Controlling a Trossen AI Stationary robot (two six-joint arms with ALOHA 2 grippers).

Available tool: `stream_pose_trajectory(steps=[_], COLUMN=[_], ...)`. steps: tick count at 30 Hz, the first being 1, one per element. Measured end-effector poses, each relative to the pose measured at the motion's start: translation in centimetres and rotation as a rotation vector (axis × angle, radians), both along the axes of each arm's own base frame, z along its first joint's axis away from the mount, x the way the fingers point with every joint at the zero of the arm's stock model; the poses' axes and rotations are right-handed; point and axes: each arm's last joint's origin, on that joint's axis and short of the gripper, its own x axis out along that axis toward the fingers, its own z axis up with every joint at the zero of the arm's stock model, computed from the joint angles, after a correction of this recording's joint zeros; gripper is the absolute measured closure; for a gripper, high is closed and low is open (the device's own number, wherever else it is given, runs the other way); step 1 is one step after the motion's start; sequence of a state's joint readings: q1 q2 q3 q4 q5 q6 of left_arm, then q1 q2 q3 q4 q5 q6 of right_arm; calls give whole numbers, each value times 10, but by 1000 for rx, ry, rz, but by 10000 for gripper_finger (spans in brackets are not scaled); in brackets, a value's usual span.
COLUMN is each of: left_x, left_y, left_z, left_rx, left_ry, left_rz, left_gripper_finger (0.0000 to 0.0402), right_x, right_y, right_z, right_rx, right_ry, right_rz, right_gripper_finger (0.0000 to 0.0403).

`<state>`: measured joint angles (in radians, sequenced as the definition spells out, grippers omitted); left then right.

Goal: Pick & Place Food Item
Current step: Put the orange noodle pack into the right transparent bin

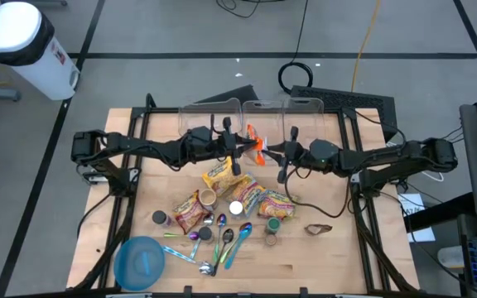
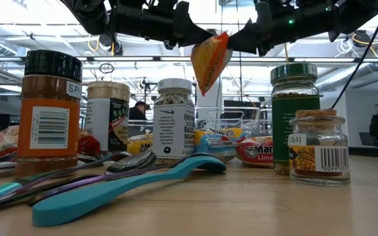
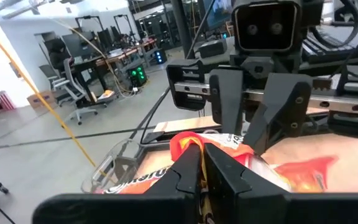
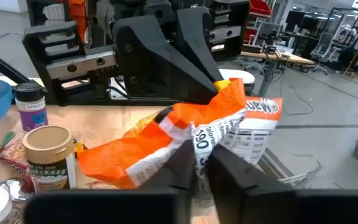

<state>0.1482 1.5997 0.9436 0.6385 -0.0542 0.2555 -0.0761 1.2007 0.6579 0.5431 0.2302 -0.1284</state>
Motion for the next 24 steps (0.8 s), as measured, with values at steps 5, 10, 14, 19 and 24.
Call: stream_pose_trajectory(steps=[5, 10, 14, 19, 24], left_x=[0, -7, -12, -13, -13], left_y=[-6, -21, -28, -32, -31], left_z=[-3, 13, 19, 15, 13], left_rx=[-6, 23, 49, 109, 102], left_ry=[40, -4, -4, 62, 71], left_rz=[2, 115, 307, 384, 386], left_gripper_finger=[348, 249, 173, 111, 79], right_x=[0, -4, -14, -31, -47], right_y=[0, -3, -11, -34, -64], right_z=[-2, -2, 7, 11, -4], right_rx=[3, 8, -23, -117, -99], right_ry=[21, 48, 41, 114, 162], right_rz=[0, -20, -152, -542, -863], right_gripper_finger=[392, 401, 402, 402, 402])
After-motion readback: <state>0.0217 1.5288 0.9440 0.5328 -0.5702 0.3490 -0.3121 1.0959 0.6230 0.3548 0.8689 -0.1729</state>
